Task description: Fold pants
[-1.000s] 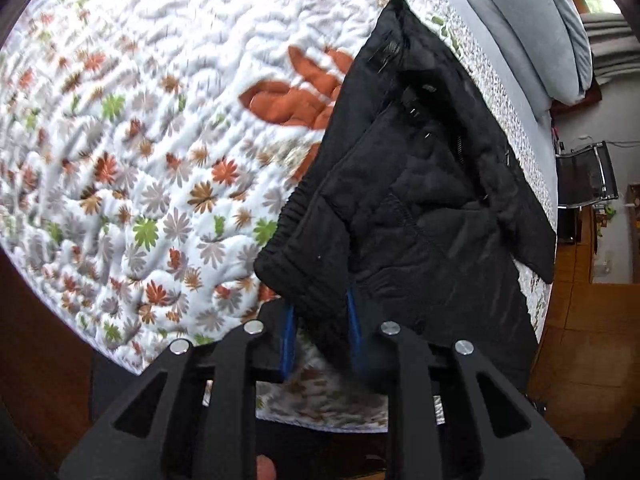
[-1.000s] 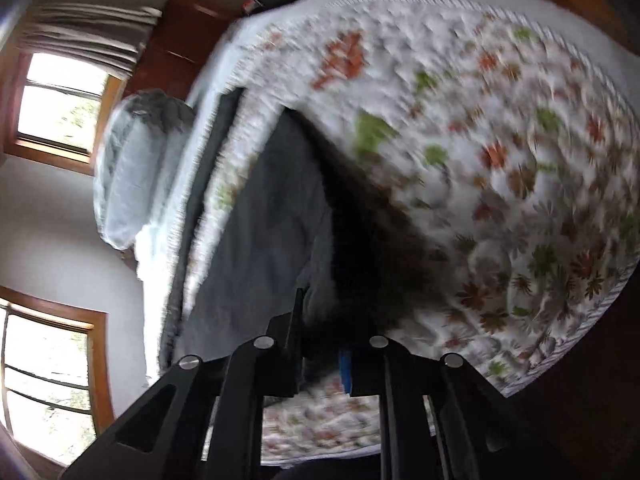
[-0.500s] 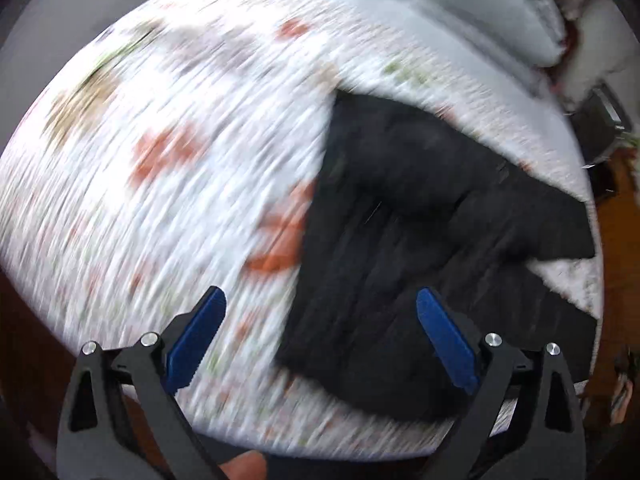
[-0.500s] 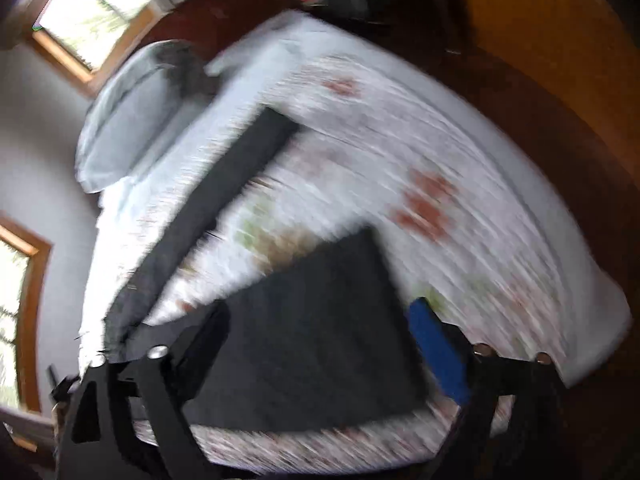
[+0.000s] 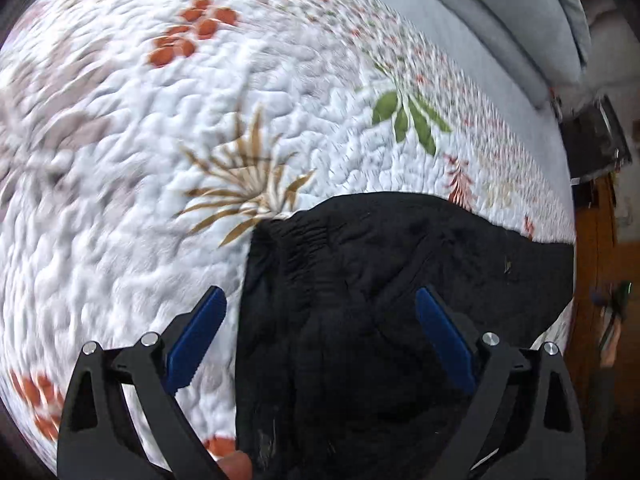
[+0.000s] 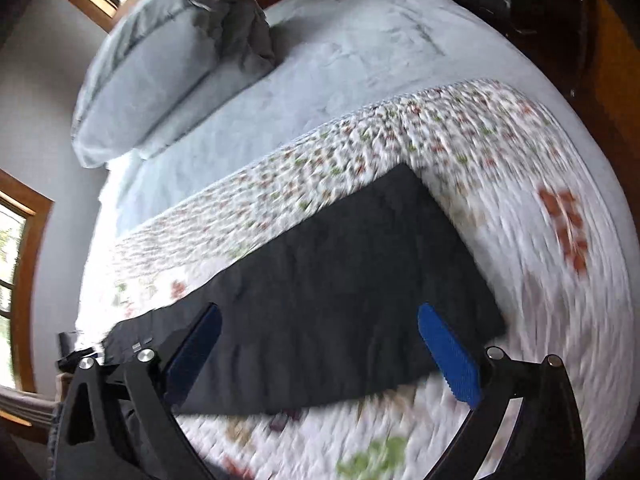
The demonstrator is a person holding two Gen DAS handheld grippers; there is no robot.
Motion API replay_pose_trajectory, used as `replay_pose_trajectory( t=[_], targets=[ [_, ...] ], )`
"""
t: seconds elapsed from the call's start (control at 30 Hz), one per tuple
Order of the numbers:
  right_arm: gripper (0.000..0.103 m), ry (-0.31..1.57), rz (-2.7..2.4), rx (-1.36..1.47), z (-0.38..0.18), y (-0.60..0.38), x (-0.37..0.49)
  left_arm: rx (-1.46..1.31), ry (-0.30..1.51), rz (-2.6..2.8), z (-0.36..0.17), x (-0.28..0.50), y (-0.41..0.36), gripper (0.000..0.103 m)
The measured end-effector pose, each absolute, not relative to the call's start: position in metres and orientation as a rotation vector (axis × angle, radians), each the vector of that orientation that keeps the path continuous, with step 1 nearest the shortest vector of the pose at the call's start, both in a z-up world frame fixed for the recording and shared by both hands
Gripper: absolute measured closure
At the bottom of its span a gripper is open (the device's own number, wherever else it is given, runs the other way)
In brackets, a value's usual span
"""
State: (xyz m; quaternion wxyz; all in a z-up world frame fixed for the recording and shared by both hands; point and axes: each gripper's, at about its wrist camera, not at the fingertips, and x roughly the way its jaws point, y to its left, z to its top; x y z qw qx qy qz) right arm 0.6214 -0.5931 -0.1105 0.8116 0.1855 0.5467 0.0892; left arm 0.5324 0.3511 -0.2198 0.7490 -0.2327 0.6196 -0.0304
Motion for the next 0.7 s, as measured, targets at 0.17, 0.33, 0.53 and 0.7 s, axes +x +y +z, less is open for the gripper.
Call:
replay_pose_trajectory(
  t=[0.17, 0.33, 0.53, 0.7],
  targets=[
    [0.004, 1.207, 0.187, 0.344, -0.143, -0.596, 0.674, -0.457, 1.402, -0.069, -0.239, 0.558, 0.345, 0.008],
    [0.004, 1.218, 0.143, 0.357, -0.173, -0.624, 0.702, -0.450, 1.422, -0.080, -0.259, 0.571, 0.338, 0.008],
    [0.004, 1.236, 0.136, 0.362, -0.202, -0.647, 0.730, -0.470, 1.395, -0.088, -0.261, 0.570, 0.345, 0.027],
    [0.003, 1.293, 0.237, 0.342, -0.222, -0.625, 0.748, -0.485, 1.382, -0.095, -0.255, 0.562, 0.351, 0.048]
  ],
)
